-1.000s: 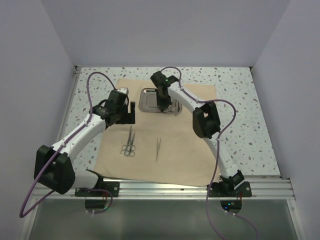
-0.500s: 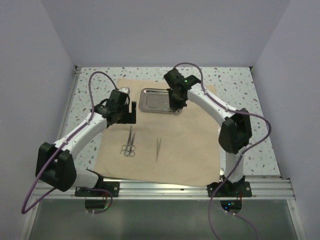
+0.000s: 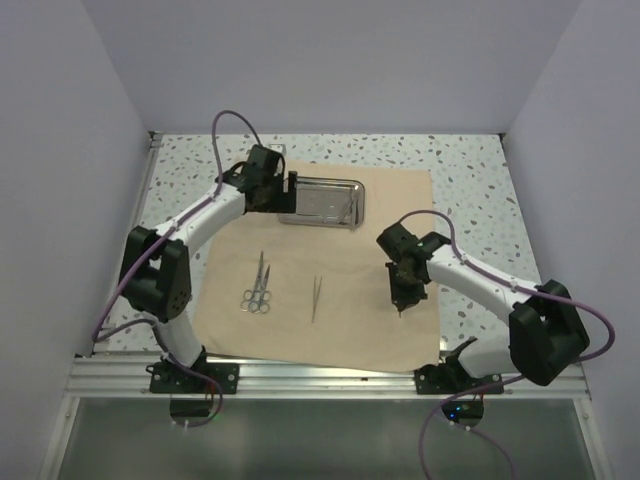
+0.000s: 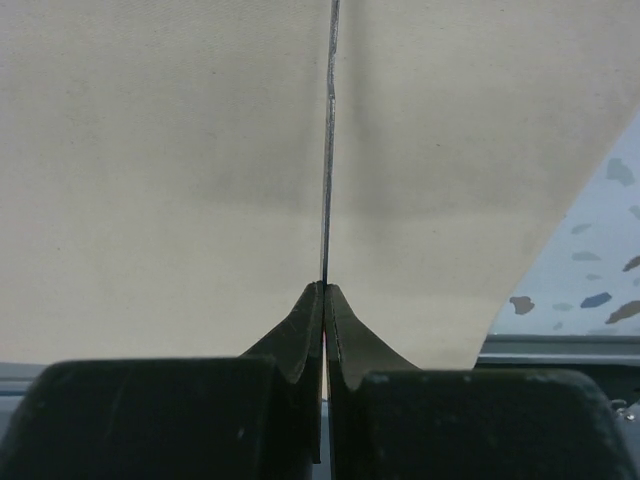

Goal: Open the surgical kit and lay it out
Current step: Place the medical item in the surgical kit, then pick up the medical item from the container.

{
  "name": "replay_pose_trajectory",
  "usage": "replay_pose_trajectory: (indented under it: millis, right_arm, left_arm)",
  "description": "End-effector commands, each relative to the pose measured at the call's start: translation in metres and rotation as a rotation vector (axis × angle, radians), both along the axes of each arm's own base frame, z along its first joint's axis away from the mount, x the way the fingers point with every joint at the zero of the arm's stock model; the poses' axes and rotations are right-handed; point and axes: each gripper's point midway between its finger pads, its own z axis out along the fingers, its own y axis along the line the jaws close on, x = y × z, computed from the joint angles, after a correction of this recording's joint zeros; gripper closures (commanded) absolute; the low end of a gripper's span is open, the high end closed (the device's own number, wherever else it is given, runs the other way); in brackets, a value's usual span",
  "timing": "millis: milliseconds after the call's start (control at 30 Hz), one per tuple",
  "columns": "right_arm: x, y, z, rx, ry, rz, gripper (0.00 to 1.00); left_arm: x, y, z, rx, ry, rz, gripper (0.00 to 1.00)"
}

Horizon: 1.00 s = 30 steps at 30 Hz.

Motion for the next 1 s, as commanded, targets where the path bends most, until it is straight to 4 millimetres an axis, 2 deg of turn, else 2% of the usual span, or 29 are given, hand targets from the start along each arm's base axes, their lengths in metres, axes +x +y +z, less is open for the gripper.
replay_pose_trajectory:
  millis: [0, 33, 67, 100, 133, 167, 200, 233, 267, 333, 367, 400, 467, 567, 667, 900, 967]
  right_arm:
    - [-0.002, 0.022, -0.014, 0.109, 0.010, 0.005, 1.00]
    - [-0.005, 0.026, -0.016, 0.132, 0.024, 0.009, 1.00]
    - [-0.009, 0.031, -0.018, 0.155, 0.032, 0.020, 1.00]
    - [-0.009, 0.032, -0.018, 0.162, 0.030, 0.021, 1.00]
    - [-0.009, 0.033, -0.018, 0.167, 0.029, 0.021, 1.00]
    - [-0.010, 0.032, -0.016, 0.160, 0.032, 0.019, 0.91]
    - [-0.010, 0.029, -0.015, 0.146, 0.034, 0.011, 0.72]
    - [-0.010, 0.028, -0.010, 0.142, 0.025, 0.005, 0.45]
    - [-0.009, 0.023, -0.003, 0.115, 0.016, -0.001, 0.38]
    - [-0.006, 0.013, 0.010, 0.071, -0.017, -0.030, 0.26]
    - [-0.007, 0.004, 0.021, 0.031, -0.020, -0.046, 0.25]
    - [-0.004, -0.002, 0.027, -0.003, -0.044, -0.057, 0.25]
    - [-0.003, -0.006, 0.042, -0.016, -0.061, -0.063, 0.24]
    - [-0.001, -0.009, 0.054, -0.028, -0.080, -0.066, 0.24]
    - [0.000, -0.013, 0.058, -0.054, -0.082, -0.067, 0.25]
    - [0.000, -0.017, 0.058, -0.076, -0.077, -0.066, 0.26]
    - [0.001, -0.017, 0.059, -0.080, -0.079, -0.068, 0.27]
  left_arm:
    - [0.031, -0.033, 0.001, -0.034, -0.036, -0.048, 0.18]
    - [0.036, -0.038, -0.001, -0.037, -0.032, -0.046, 0.18]
    - [0.038, -0.042, -0.017, -0.025, 0.003, -0.049, 0.19]
    - [0.046, -0.053, -0.010, -0.036, -0.017, -0.059, 0.19]
    - [0.050, -0.058, -0.013, -0.035, -0.013, -0.060, 0.19]
    - [0.049, -0.065, -0.027, -0.020, 0.015, -0.070, 0.19]
    - [0.058, -0.071, -0.021, -0.024, -0.002, -0.070, 0.20]
    - [0.060, -0.074, -0.023, -0.021, -0.001, -0.067, 0.20]
    - [0.061, -0.076, -0.036, -0.004, 0.028, -0.066, 0.20]
    - [0.069, -0.083, -0.035, -0.004, 0.015, -0.062, 0.21]
    - [0.069, -0.087, -0.045, 0.005, 0.033, -0.065, 0.22]
    - [0.073, -0.090, -0.044, 0.006, 0.024, -0.065, 0.23]
    - [0.074, -0.099, -0.054, 0.023, 0.026, -0.079, 0.24]
    - [0.072, -0.111, -0.069, 0.034, 0.044, -0.098, 0.27]
    - [0.066, -0.117, -0.080, 0.063, 0.064, -0.094, 0.32]
    - [0.047, -0.108, -0.102, 0.141, 0.105, -0.039, 0.44]
    - [0.038, -0.105, -0.113, 0.163, 0.131, -0.032, 0.51]
